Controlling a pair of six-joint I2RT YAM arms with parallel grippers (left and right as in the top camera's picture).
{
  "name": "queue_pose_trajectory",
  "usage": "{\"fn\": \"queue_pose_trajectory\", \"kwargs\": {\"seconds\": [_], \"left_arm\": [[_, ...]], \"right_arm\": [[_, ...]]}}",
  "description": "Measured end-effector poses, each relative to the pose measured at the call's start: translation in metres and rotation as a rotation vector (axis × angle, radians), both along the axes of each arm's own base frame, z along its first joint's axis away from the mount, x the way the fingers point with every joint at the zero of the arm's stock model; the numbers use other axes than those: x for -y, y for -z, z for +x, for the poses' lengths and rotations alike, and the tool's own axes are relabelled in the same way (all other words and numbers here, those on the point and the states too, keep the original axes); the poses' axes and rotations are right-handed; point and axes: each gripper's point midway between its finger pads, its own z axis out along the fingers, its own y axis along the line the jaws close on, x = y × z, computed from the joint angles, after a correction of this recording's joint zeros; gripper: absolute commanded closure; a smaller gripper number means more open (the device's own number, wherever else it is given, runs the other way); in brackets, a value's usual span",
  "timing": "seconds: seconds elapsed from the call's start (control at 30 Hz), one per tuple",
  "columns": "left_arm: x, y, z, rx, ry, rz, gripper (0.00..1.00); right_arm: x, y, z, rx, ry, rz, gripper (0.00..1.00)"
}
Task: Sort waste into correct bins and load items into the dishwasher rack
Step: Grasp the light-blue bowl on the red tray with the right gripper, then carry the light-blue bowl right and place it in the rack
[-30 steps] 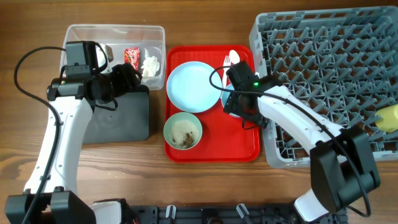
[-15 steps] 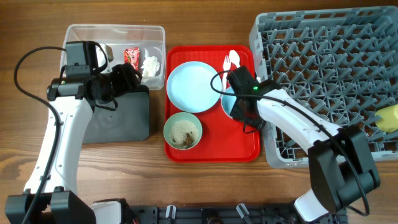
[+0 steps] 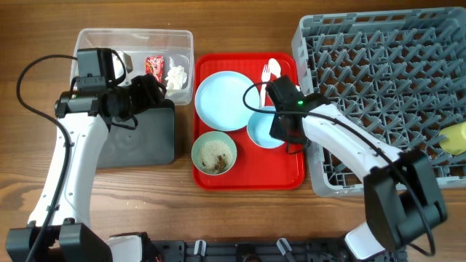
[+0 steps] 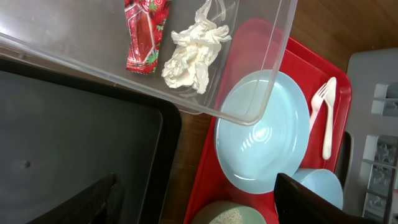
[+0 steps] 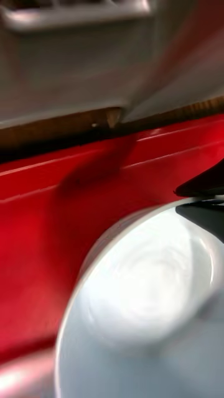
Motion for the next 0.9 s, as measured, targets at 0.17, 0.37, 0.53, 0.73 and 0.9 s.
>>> {"fn": "queue_pose_trajectory", "kwargs": {"seconds": [0.17, 0.37, 0.53, 0.73, 0.9], "left_arm": [[0.0, 0.0, 0.0, -0.002, 0.0, 0.0, 0.21], [-0.001, 0.0, 0.0, -0.001, -0.002, 0.003, 0.21], [0.0, 0.0, -0.001, -0.002, -0.001, 0.003, 0.21], [0.0, 0.0, -0.001, -0.003, -0.001, 0.003, 0.21], [0.0, 0.0, -0.001, -0.004, -0.001, 0.002, 0.21]], "right_arm": [[-0.004, -0.097, 0.047, 0.286, -0.164, 0.051, 0.96], [0.138, -0.267, 0.12, 0.847, -0.12, -0.387, 0.96], [0.253, -0.323, 0.122, 0.927, 0.039, -0.743, 0.96], [0.368, -0.337, 0.122, 0.793, 0.052, -1.141, 0.96], [0.437, -0.28, 0.126, 0.481, -0.07, -1.306, 0.96]]}}
